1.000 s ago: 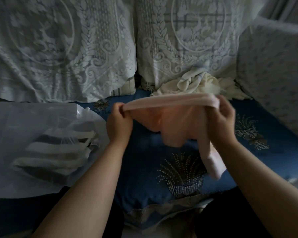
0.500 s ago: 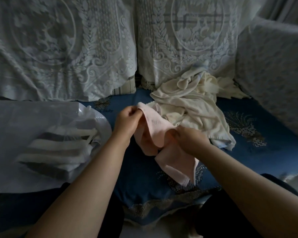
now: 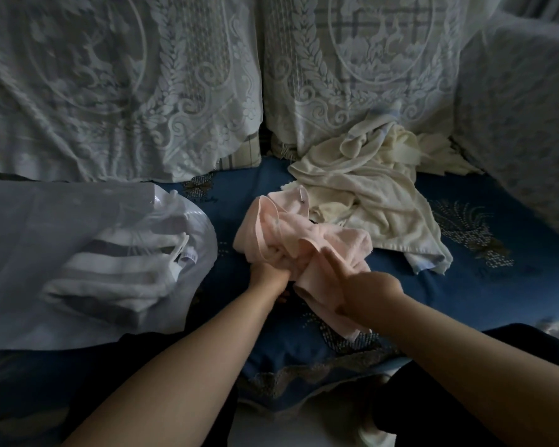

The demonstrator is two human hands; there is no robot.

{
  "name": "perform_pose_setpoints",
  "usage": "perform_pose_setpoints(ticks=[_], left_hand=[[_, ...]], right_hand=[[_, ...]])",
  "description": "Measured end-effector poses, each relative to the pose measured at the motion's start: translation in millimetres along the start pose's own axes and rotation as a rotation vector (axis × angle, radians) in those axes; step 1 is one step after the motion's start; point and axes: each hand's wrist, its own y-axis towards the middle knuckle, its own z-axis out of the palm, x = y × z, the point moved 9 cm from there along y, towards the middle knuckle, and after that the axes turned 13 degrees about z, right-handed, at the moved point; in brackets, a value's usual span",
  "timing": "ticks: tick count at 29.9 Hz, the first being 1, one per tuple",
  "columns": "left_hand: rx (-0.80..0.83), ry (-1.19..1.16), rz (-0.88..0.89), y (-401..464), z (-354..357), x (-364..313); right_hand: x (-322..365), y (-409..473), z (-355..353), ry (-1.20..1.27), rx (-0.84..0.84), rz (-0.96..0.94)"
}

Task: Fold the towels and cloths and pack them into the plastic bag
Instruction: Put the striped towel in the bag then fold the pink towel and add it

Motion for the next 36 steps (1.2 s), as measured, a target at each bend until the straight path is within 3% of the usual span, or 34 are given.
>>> perform_pose_setpoints(ticks=[3,6,8,10,12,14,16,18,20,25,28,36], left_hand=[[0.056,0.083,0.051,2,3,1],[0.029,0.138,0.050,5,-4,-4],[-0.102,0.188,0.214,3,-17,-31],[-0.264,0.151,0.451,-12,-34,-67],[-0.418,0.084,0.648,-30,-53,-95],[-0.505,0.026,0.776,-38,-72,-112],[-0.482,0.080,0.885,-42,-82,-128],[-0.354,0.195,0.988,-43,-77,-140],[-0.175,0.210,0.962,-43,-64,-138],[0.217,-0.299,0.569,-44,-31,-114],[0.392,-0.453,0.475,-47,-19,-109],[0.243,-0.487,0.559,-51,-39,-115]], right_hand=[[-10,-5,-7,0.168,0.109,0.044],[12,-11,-19,0.169,0.069,-0.139],[20,-16,-27,0.531,0.204,-0.169],[25,-16,-42,0.811,0.230,-0.217],[34,-19,-47,0.906,0.352,-0.276],[44,-24,-46,0.845,0.417,-0.355],[46,-23,-60,0.711,0.217,-0.399],[42,-22,-76,0.662,0.014,-0.388],[42,-21,-86,0.692,-0.031,-0.371],[47,-16,-91,0.699,-0.063,-0.372],[51,-13,-86,0.718,-0.015,-0.370],[53,-9,-87,0.872,0.086,-0.330]])
